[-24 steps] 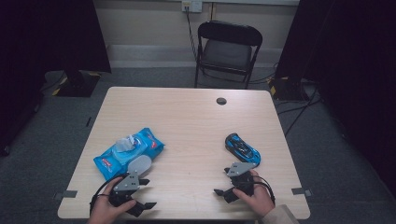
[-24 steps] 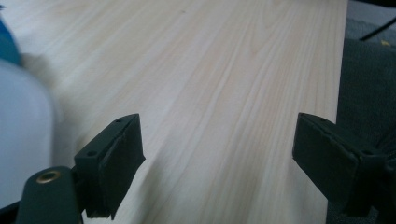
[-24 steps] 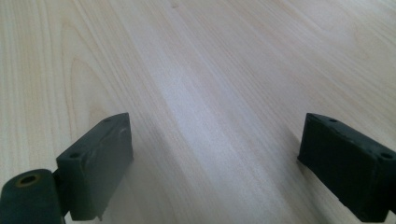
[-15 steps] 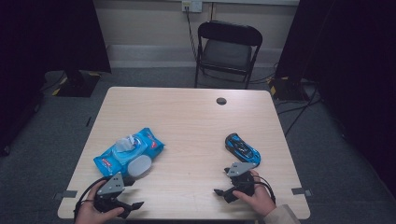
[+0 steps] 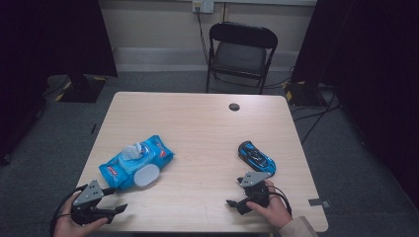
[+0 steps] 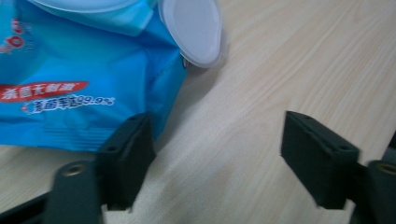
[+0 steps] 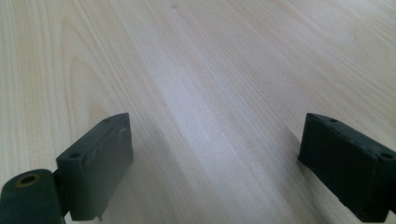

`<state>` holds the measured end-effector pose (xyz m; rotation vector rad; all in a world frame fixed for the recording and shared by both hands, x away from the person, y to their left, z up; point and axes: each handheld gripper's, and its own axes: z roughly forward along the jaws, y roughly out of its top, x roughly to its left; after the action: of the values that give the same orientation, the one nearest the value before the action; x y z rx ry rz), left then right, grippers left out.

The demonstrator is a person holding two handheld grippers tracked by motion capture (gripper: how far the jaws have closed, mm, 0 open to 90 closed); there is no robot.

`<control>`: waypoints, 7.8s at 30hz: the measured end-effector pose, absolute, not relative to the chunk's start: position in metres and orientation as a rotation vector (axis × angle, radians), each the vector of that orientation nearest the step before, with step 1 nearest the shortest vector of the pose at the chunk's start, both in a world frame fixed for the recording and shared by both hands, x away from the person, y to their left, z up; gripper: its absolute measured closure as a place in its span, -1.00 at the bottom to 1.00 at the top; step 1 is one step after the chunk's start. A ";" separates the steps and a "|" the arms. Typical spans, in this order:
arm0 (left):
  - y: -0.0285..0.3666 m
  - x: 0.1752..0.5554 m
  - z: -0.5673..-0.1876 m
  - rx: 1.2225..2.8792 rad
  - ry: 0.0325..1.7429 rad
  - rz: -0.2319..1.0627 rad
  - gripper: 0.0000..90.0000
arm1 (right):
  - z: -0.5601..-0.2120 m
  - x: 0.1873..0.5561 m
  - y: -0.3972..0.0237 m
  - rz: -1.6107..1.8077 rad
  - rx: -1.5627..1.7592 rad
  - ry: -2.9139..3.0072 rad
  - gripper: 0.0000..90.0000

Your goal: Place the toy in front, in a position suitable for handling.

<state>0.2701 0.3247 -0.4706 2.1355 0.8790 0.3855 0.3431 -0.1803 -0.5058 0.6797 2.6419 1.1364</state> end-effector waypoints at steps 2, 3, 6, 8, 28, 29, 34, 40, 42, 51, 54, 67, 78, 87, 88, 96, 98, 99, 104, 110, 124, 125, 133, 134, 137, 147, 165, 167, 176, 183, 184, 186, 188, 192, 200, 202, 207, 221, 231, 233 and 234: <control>0.329 0.269 -0.468 2.153 0.893 0.406 -0.52 | -0.506 0.343 -0.180 1.137 0.680 2.642 -0.81; 0.329 0.269 -0.468 2.153 0.893 0.406 -0.53 | -0.506 0.343 -0.180 1.137 0.680 2.642 -0.81; 0.337 0.269 -0.475 2.151 0.962 0.383 -0.54 | -0.506 0.343 -0.180 1.137 0.680 2.642 -0.81; 0.343 0.273 -0.482 2.160 0.989 0.395 -0.52 | -0.506 0.343 -0.180 1.137 0.680 2.642 -0.81; 0.330 0.309 -0.485 2.132 0.950 0.499 0.03 | -0.506 0.343 -0.180 1.137 0.680 2.642 -0.81; 0.326 0.311 -0.485 2.137 0.945 0.495 0.03 | -0.506 0.343 -0.180 1.137 0.680 2.642 -0.81; 0.311 0.321 -0.485 2.129 0.955 0.483 0.07 | -0.506 0.343 -0.180 1.137 0.680 2.642 -0.81; 0.298 0.335 -0.484 2.122 0.977 0.482 0.08 | -0.506 0.343 -0.180 1.137 0.681 2.642 -0.81; 0.295 0.339 -0.484 2.130 0.969 0.487 0.08 | -0.506 0.343 -0.180 1.137 0.680 2.641 -0.81; 0.283 0.356 -0.486 2.118 0.962 0.494 0.06 | -0.506 0.343 -0.180 1.137 0.681 2.641 -0.81; 0.277 0.366 -0.487 2.123 0.955 0.502 0.05 | -0.506 0.343 -0.180 1.137 0.681 2.642 -0.81; 0.259 0.393 -0.489 2.093 0.954 0.498 0.05 | -0.506 0.343 -0.180 1.137 0.681 2.641 -0.81; 0.249 0.410 -0.491 2.070 0.953 0.484 0.03 | -0.506 0.343 -0.180 1.137 0.680 2.641 -0.81; 0.248 0.410 -0.490 2.063 0.960 0.469 -0.13 | -0.506 0.343 -0.180 1.137 0.681 2.641 -0.81; 0.248 0.408 -0.489 2.065 0.960 0.463 -0.18 | -0.506 0.343 -0.180 1.137 0.682 2.641 -0.81; 0.250 0.392 -0.483 2.086 0.954 0.428 -0.44 | -0.506 0.343 -0.180 1.137 0.681 2.641 -0.81; 0.247 0.383 -0.485 2.107 0.930 0.399 -0.46 | -0.506 0.343 -0.180 1.137 0.680 2.641 -0.80; 0.247 0.383 -0.485 2.107 0.930 0.399 -0.48 | -0.506 0.343 -0.180 1.137 0.680 2.641 -0.80; 0.239 0.367 -0.490 2.163 0.872 0.362 -0.53 | -0.506 0.343 -0.180 1.137 0.681 2.641 -0.80; 0.239 0.367 -0.491 2.159 0.874 0.365 -0.53 | -0.506 0.343 -0.180 1.137 0.681 2.641 -0.80; 0.253 0.385 -0.486 2.114 0.923 0.431 -0.52 | -0.506 0.343 -0.180 1.137 0.681 2.641 -0.80; 0.253 0.385 -0.486 2.114 0.923 0.431 -0.51 | -0.506 0.343 -0.180 1.137 0.681 2.641 -0.80; 0.238 0.375 -0.487 2.151 0.868 0.376 -0.58 | -0.506 0.343 -0.181 1.140 0.681 2.640 -0.78; 0.237 0.371 -0.486 2.154 0.854 0.370 -0.60 | -0.506 0.344 -0.182 1.145 0.684 2.638 -0.74; 0.233 0.364 -0.487 2.170 0.818 0.356 -0.61 | -0.505 0.345 -0.186 1.155 0.681 2.633 -0.67; 0.214 0.348 -0.501 2.266 0.698 0.268 -0.65 | -0.495 0.356 -0.203 1.140 0.743 2.604 -0.61; 0.203 0.343 -0.507 2.270 0.646 0.243 -0.99 | -0.475 0.388 -0.220 1.098 0.799 2.536 -0.68; 0.203 0.343 -0.507 2.269 0.645 0.242 -1.00 | -0.474 0.395 -0.221 1.091 0.816 2.544 -0.68; 0.203 0.343 -0.507 2.272 0.643 0.241 -1.00 | -0.459 0.418 -0.226 1.105 0.832 2.487 -0.68; 0.203 0.343 -0.507 2.271 0.642 0.240 -1.00 | -0.460 0.439 -0.236 1.109 0.924 2.438 -0.68; 0.203 0.343 -0.507 2.271 0.642 0.240 -1.00 | -0.462 0.442 -0.236 1.101 0.932 2.441 -0.68; 0.203 0.343 -0.507 2.271 0.642 0.240 -1.00 | -0.466 0.447 -0.237 1.074 0.948 2.447 -0.68; 0.203 0.343 -0.507 2.271 0.642 0.240 -1.00 | -0.471 0.451 -0.238 1.057 0.961 2.453 -0.68; 0.203 0.343 -0.507 2.272 0.641 0.239 -1.00 | -0.480 0.458 -0.240 1.053 0.991 2.455 -0.69; 0.204 0.344 -0.507 2.273 0.638 0.237 -1.00 | -0.489 0.468 -0.233 1.009 0.999 2.480 -0.69; 0.204 0.344 -0.507 2.273 0.638 0.237 -1.00 | -0.491 0.469 -0.234 1.009 1.002 2.484 -0.69; 0.204 0.344 -0.507 2.273 0.638 0.237 -1.00 | -0.494 0.468 -0.239 1.010 1.017 2.483 -0.69; 0.204 0.344 -0.507 2.273 0.638 0.237 -1.00 | -0.498 0.481 -0.219 0.975 1.028 2.510 -0.65; 0.204 0.344 -0.507 2.273 0.637 0.237 -1.00 | -0.498 0.478 -0.218 0.985 1.027 2.482 -0.44; 0.204 0.344 -0.507 2.272 0.637 0.237 -1.00 | -0.498 0.478 -0.219 0.987 1.027 2.482 -0.44; 0.204 0.344 -0.507 2.275 0.634 0.238 -1.00 | -0.498 0.478 -0.219 0.984 1.032 2.481 -0.44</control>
<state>0.3438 0.2039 -0.5068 2.2747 0.6340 0.2379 0.4778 -0.2185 -0.4982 1.0318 2.4806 0.9839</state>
